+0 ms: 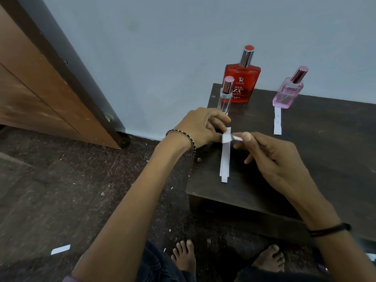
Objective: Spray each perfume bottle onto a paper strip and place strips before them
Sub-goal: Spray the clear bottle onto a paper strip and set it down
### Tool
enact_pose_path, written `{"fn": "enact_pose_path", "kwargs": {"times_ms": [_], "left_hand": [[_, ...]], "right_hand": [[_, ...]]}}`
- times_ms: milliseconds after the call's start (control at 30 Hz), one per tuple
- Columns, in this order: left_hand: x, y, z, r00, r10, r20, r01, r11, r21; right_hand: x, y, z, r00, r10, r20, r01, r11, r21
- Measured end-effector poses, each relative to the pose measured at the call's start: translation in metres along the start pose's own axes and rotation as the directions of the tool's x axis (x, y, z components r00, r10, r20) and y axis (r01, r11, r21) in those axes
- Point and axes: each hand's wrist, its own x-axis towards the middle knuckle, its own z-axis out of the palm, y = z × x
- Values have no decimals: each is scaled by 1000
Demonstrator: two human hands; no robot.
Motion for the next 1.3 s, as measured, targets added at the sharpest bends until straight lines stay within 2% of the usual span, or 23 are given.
{"fn": "enact_pose_path", "kwargs": {"times_ms": [67,367,500,767,1300], "left_hand": [[-1,-1,-1,1000,10,2,-10,1000,14],[-2,0,-2,1000,24,11,-24,1000,16],[-2,0,-2,1000,19,4,-19,1000,-2],[-1,0,-2,1000,4,14,-4,1000,-20],[-1,-1,-3,1000,13,11,-13,1000,-15]], "right_hand": [[-2,-1,-1,999,3,37,-4,1000,20],[-1,-5,1,993,-110,35,107,992,65],[2,-4,0,994,-106,-40,109,990,90],[5,-1,15,986,-163,-24,163,987,-4],[6,-6,15,993,-117,-35,118,992,53]]}}
